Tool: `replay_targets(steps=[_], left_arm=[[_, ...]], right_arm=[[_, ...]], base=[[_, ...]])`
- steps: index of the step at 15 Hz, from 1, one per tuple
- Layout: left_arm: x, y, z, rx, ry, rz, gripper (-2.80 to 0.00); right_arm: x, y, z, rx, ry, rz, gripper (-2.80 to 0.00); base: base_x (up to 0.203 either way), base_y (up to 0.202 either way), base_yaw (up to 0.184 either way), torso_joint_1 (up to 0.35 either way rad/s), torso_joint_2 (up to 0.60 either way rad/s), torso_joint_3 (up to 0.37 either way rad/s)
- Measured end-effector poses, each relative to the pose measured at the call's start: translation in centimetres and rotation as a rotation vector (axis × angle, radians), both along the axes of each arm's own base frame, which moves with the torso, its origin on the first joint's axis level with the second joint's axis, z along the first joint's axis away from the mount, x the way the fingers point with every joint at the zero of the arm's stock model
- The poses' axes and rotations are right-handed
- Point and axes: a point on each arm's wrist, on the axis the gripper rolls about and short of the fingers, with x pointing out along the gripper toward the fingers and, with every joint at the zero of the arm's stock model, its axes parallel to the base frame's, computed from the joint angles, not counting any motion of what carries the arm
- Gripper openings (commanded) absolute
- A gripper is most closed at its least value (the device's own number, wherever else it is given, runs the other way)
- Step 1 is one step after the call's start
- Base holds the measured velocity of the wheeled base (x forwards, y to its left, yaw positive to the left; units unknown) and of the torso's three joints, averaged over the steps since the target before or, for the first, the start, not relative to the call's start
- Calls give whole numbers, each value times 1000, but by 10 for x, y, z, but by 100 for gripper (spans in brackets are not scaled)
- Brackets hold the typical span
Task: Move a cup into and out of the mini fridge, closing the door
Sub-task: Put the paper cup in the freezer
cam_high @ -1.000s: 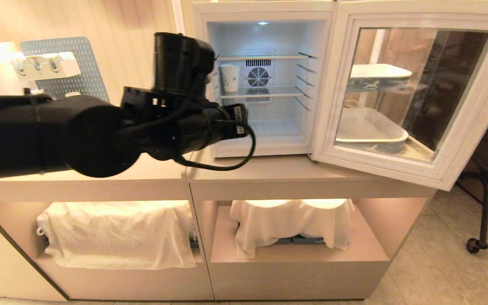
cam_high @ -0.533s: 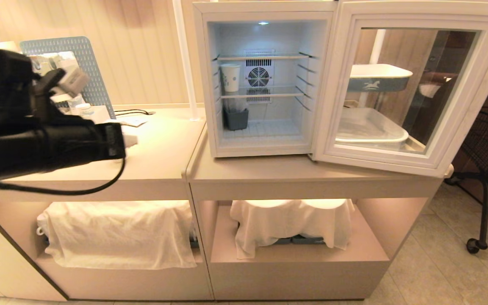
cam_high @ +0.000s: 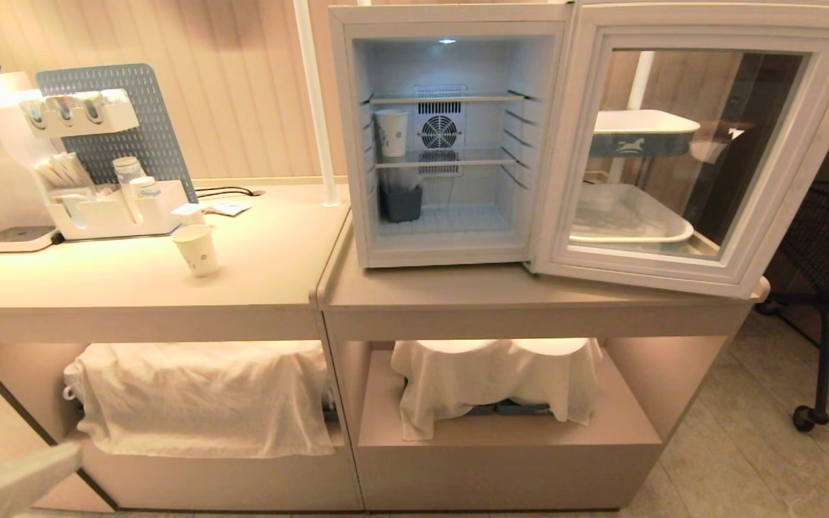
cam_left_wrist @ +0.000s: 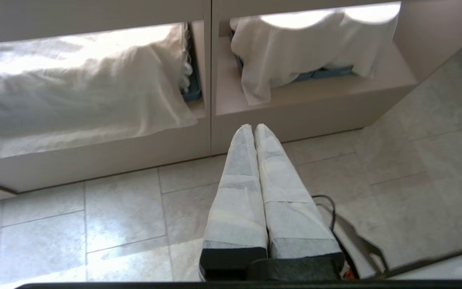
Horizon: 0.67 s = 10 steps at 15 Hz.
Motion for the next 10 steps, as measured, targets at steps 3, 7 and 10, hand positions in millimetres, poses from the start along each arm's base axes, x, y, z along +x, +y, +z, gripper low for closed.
replay_targets(steps=[3,7,10], left_arm=[[-43,2,-39,52,-47,61,-280],[-64,8,-93,135,-98,265,-280],[-70,7,-109,109,-277,242,-280]], right_arm=[[0,0,0,0,0,-1,-280],[0,0,0,0,0,0,-280],[0,0,0,0,0,0,-280]], base=[[0,0,0,0,0,0],[0,0,0,0,0,0],[0,0,0,0,0,0]])
